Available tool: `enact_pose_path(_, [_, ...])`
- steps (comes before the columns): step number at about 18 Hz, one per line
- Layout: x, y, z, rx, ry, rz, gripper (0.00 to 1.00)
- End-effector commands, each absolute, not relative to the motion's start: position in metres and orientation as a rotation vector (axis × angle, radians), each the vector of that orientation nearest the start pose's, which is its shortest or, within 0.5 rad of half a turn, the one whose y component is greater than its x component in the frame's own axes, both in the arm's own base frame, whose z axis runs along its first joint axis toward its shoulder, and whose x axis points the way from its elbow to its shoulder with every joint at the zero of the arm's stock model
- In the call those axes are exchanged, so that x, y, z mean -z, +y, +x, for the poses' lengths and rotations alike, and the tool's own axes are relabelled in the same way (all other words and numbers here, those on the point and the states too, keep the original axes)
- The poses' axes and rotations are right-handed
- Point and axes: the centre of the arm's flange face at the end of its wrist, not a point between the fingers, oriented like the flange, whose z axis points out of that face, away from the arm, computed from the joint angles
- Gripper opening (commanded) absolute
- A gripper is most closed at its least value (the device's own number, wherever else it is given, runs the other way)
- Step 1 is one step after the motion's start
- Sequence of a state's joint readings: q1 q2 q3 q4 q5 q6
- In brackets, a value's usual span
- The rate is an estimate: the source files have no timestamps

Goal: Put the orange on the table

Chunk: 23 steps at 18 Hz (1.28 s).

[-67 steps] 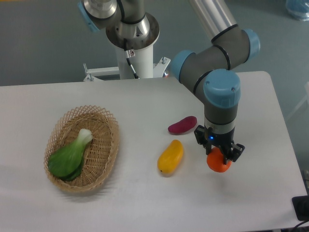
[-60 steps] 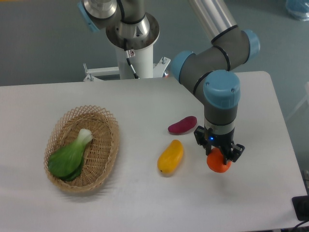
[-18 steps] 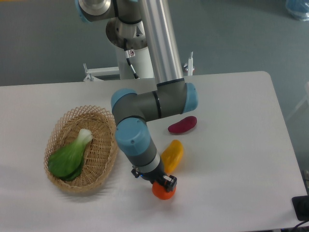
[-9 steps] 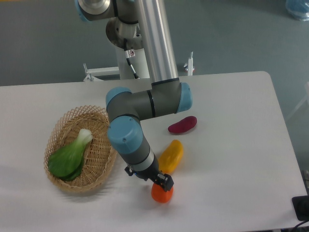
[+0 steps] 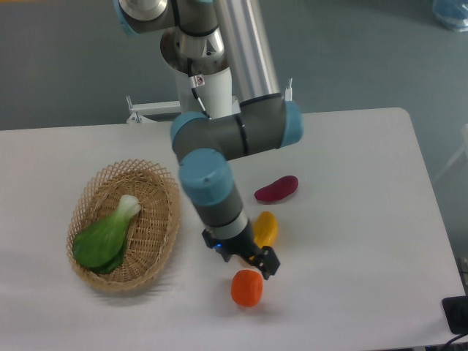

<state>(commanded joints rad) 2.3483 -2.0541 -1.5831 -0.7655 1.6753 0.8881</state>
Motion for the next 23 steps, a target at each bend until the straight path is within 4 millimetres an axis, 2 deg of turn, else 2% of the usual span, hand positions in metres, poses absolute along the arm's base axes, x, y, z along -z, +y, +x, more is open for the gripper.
enact_pose_path(3, [-0.305, 0.536, -0.417, -0.358, 0.056, -2.889, 1.0])
enact_pose_path(7, [-0.307, 0.515, -0.447, -0.391, 0.097, -2.902, 1.0])
enact_pose_path(11, [-0.314, 0.476, -0.492, -0.413, 0.155, -2.916, 1.0])
enact_pose_path(17, [-0.328, 0.446, -0.528, -0.253, 0.216, -2.955, 1.0])
enact_pose_path(20, [-0.338, 0.436, -0.544, -0.221, 0.234, -2.966, 1.0])
enact_pose_path(23, [-0.342, 0.433, -0.551, -0.21, 0.307, -2.961, 1.0])
